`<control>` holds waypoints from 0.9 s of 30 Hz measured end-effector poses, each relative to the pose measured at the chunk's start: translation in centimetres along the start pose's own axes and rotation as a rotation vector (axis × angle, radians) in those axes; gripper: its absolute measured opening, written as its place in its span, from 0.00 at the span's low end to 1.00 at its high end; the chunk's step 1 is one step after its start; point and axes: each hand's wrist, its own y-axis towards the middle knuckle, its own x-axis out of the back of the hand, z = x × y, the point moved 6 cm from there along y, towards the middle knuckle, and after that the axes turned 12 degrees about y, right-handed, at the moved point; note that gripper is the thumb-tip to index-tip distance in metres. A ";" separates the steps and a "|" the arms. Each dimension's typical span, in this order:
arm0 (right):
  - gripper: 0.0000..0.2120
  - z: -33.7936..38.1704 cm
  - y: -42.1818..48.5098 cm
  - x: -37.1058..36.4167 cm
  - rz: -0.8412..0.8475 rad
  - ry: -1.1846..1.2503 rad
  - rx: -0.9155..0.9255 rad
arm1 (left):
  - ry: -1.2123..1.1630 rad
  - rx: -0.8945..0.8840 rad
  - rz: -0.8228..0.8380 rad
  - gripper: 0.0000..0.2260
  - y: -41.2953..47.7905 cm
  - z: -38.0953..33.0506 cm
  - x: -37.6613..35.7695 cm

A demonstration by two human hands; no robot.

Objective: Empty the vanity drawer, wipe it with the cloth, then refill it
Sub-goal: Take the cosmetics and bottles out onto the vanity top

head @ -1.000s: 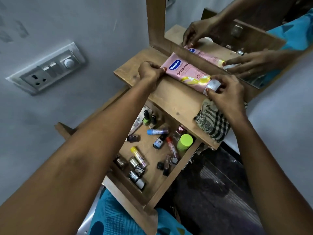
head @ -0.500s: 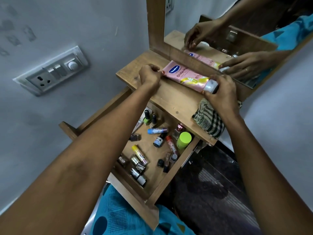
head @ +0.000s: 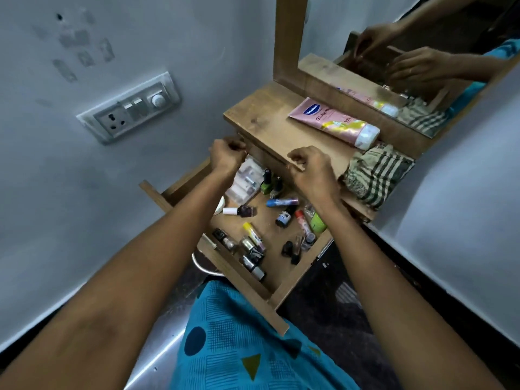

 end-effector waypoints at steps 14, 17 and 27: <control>0.06 -5.5 -2.7 -12.8 -0.071 0.212 -0.599 | 0.308 0.130 -0.014 0.11 0.8 9.1 0.5; 0.05 -5.9 -2.6 -13.4 -0.130 0.240 -0.637 | 0.300 0.193 -0.014 0.11 1.3 9.5 0.0; 0.09 -6.4 -2.5 -14.0 -0.273 0.501 -0.763 | -0.496 0.673 0.002 0.14 0.3 8.7 -1.7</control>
